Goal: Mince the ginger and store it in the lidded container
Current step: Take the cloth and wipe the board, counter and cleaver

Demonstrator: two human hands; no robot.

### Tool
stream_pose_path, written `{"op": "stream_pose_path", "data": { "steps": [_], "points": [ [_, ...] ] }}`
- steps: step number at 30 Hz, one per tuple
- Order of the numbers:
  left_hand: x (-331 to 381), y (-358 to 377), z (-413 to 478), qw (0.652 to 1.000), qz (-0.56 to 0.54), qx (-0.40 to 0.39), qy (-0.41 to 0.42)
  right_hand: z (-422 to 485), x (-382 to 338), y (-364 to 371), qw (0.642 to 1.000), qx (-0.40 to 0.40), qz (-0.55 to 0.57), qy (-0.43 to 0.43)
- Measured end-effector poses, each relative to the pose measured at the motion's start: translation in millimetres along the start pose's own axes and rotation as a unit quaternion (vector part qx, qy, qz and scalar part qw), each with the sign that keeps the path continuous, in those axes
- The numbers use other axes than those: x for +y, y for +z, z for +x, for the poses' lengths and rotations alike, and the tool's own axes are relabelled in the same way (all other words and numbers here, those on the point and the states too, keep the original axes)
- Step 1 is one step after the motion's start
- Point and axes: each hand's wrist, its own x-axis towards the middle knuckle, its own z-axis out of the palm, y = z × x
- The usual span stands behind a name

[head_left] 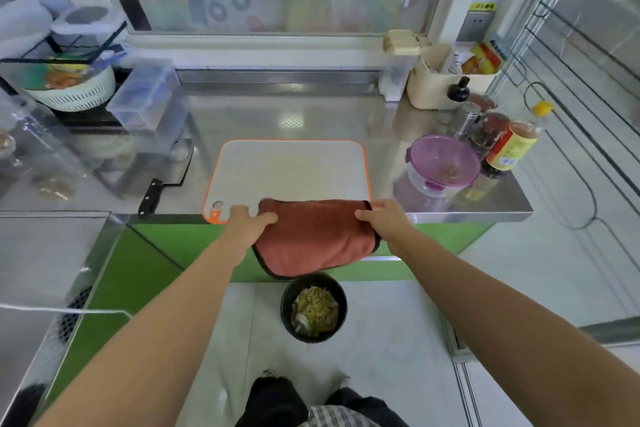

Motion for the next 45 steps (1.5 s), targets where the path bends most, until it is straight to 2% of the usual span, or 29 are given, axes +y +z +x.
{"op": "stream_pose_path", "data": {
  "steps": [2, 3, 6, 9, 11, 15, 17, 19, 21, 23, 24, 26, 27, 28, 30, 31, 33, 35, 36, 38, 41, 43, 45],
  "points": [
    [-9.0, 0.8, -11.5, 0.990, 0.037, -0.130, -0.048, -8.5, 8.5, -5.7, 0.999, 0.039, 0.022, -0.027],
    [-13.8, 1.7, -14.3, 0.987, 0.060, -0.147, -0.030, -13.4, 12.2, -8.1, 0.998, 0.046, 0.026, -0.044],
    [-30.4, 5.9, -13.0, 0.990, 0.094, -0.025, 0.101, -19.6, 24.7, -9.3, 0.995, 0.047, 0.021, -0.086],
    [-39.3, 10.4, -12.3, 0.959, 0.214, -0.037, 0.182, -24.3, 32.3, -3.6, 0.994, 0.033, -0.027, -0.099],
    [-40.2, 9.5, -9.1, 0.949, 0.242, -0.009, 0.199, -25.8, 32.9, -1.0, 0.994, 0.052, -0.033, -0.092],
    [-38.3, 6.7, -5.1, 0.947, 0.260, -0.036, 0.186, -24.9, 34.8, 2.4, 0.992, 0.081, -0.053, -0.080],
    [-39.5, 5.0, -2.9, 0.950, 0.265, -0.036, 0.164, -27.3, 34.3, 4.1, 0.996, 0.040, -0.055, -0.060],
    [-39.6, 5.2, -4.7, 0.941, 0.290, -0.072, 0.156, -33.4, 33.6, 11.4, 0.995, -0.036, -0.077, -0.047],
    [-38.2, 10.2, -9.0, 0.916, 0.346, -0.083, 0.185, -37.1, 34.4, 21.1, 0.985, -0.102, -0.124, -0.058],
    [-37.7, 12.2, -11.2, 0.889, 0.388, -0.048, 0.239, -36.1, 36.4, 28.7, 0.976, -0.104, -0.169, -0.087],
    [-39.7, 9.1, -8.7, 0.888, 0.386, -0.006, 0.249, -33.2, 36.9, 27.5, 0.978, -0.062, -0.170, -0.102],
    [-42.6, -4.0, -2.7, 0.910, 0.329, 0.097, 0.232, -27.0, 36.6, 15.0, 0.983, 0.067, -0.135, -0.106],
    [-44.4, -9.2, 1.6, 0.918, 0.313, 0.112, 0.216, -23.4, 36.9, 8.9, 0.981, 0.110, -0.119, -0.104],
    [-43.5, -11.0, 2.9, 0.920, 0.318, 0.084, 0.213, -22.3, 36.0, 7.1, 0.981, 0.114, -0.115, -0.104],
    [-37.5, -2.2, -4.3, 0.901, 0.363, -0.017, 0.237, -25.3, 31.0, 17.4, 0.984, 0.033, -0.134, -0.109],
    [-36.3, 4.3, -9.0, 0.897, 0.366, -0.031, 0.245, -26.5, 30.8, 25.9, 0.983, -0.010, -0.146, -0.110],
    [-38.5, 6.9, -8.7, 0.910, 0.336, 0.042, 0.239, -26.7, 30.7, 33.8, 0.984, -0.002, -0.142, -0.111],
    [-46.7, -5.5, 0.4, 0.932, 0.276, 0.145, 0.186, -21.7, 31.1, 23.4, 0.986, 0.085, -0.110, -0.092],
    [-51.1, -11.7, 4.1, 0.935, 0.268, 0.160, 0.167, -19.9, 32.3, 15.5, 0.985, 0.120, -0.096, -0.083],
    [-53.2, -14.6, 8.9, 0.938, 0.267, 0.140, 0.171, -18.1, 33.0, 8.8, 0.984, 0.137, -0.085, -0.076],
    [-47.6, -3.8, 5.0, 0.939, 0.256, 0.100, 0.206, -17.3, 29.8, 17.5, 0.993, 0.061, -0.086, -0.056],
    [-46.4, -1.7, 6.4, 0.933, 0.269, 0.104, 0.217, -15.6, 30.5, 17.3, 0.986, 0.006, -0.163, -0.037],
    [-45.2, -4.8, 9.7, 0.944, 0.241, 0.096, 0.206, -14.6, 31.9, 9.9, 0.970, 0.019, -0.237, -0.043]
  ]
}}
